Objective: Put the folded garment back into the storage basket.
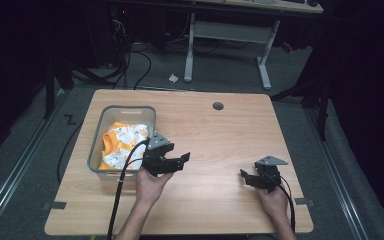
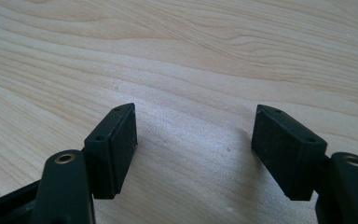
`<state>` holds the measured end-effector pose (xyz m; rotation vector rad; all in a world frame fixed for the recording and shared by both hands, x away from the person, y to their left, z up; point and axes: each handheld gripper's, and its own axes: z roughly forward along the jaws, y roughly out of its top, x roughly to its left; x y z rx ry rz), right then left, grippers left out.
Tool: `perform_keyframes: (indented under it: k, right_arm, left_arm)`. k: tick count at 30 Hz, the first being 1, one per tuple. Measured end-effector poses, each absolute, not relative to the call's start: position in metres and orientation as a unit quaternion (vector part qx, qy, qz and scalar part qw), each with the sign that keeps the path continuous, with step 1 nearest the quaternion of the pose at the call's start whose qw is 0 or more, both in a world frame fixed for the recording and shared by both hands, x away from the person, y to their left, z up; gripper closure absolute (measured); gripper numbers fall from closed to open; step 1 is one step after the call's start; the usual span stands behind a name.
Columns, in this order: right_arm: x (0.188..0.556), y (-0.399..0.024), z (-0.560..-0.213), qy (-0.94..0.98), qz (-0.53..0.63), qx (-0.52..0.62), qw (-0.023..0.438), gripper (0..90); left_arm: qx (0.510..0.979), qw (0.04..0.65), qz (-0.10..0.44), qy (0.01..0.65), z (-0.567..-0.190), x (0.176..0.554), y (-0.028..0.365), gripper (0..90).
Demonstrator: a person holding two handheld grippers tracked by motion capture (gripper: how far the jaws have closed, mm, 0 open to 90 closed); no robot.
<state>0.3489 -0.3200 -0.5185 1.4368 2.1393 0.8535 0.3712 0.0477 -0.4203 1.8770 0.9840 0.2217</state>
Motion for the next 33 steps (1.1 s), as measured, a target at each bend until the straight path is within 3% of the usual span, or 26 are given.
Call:
perform_keyframes:
  k: [33]
  right_arm:
    - [0.349,-0.320,-0.518,0.771,0.307,0.517,0.211,31.4]
  left_arm:
    - [0.785,0.475,0.071,0.390,-0.443,0.360,0.027,31.4]
